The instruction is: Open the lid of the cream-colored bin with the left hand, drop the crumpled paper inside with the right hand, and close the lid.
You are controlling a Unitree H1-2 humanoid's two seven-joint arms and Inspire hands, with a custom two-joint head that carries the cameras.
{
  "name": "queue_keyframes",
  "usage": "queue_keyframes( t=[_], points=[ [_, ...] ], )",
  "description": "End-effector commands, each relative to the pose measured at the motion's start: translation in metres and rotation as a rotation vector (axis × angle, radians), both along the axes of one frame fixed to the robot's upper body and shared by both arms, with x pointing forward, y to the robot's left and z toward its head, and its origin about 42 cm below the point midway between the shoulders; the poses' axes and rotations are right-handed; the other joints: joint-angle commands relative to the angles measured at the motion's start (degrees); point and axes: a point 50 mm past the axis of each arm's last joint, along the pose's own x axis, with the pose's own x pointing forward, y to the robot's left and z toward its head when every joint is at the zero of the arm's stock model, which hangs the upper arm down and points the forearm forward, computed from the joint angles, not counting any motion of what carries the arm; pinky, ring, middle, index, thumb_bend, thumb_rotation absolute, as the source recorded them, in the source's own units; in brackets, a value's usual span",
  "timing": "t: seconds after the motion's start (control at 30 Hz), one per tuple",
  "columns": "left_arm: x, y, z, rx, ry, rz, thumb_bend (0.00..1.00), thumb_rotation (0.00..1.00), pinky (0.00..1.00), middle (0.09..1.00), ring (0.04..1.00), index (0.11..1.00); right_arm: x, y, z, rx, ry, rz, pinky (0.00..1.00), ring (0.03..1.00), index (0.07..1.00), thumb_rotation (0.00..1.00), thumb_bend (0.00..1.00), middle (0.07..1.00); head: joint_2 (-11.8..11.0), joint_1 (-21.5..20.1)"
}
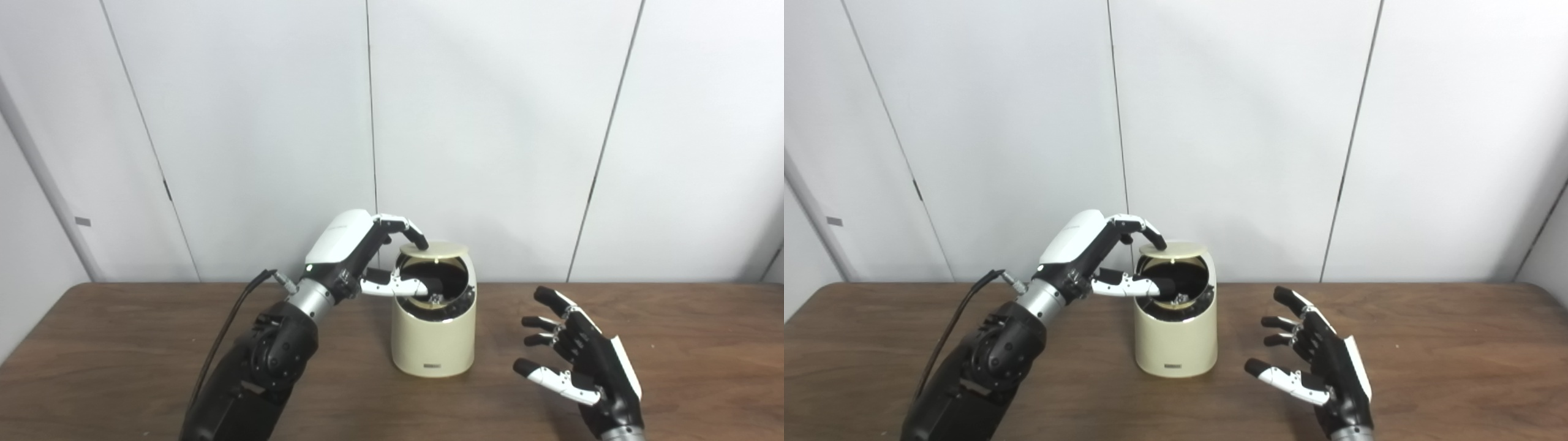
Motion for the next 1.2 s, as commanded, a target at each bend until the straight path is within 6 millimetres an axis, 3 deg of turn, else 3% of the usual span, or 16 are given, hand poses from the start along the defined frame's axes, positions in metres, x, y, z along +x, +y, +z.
queue_keyframes(
  t=[0.0, 0.37, 0.7, 1.17],
  points=[
    [-0.001, 0.0, 0.029, 0.007, -0.114, -0.028, 0.85, 0.58, 0.67, 0.701, 0.82, 0.648, 0.006, 0.006, 0.024, 0.01, -0.091, 0.016, 0.58, 0.699, 0.802, 0.19, 0.81, 0.854, 0.1, -0.1],
    [-0.005, 0.002, 0.023, 0.056, -0.142, -0.033, 0.89, 0.6, 0.63, 0.697, 0.801, 0.666, 0.005, 0.012, 0.027, 0.009, -0.078, 0.016, 0.59, 0.704, 0.806, 0.15, 0.79, 0.861, 0.6, -0.6],
    [-0.012, 0.001, 0.02, 0.15, -0.193, -0.037, 0.89, 0.59, 0.72, 0.702, 0.846, 0.698, 0.005, 0.02, 0.033, -0.036, -0.078, 0.005, 0.57, 0.694, 0.814, 0.17, 0.77, 0.862, 1.3, -2.4],
    [-0.017, 0.003, 0.017, 0.196, -0.22, -0.061, 0.9, 0.58, 0.7, 0.702, 0.841, 0.702, 0.002, 0.025, 0.037, 0.007, -0.089, 0.022, 0.59, 0.701, 0.808, 0.14, 0.78, 0.857, 2.1, -3.8]
  ],
)
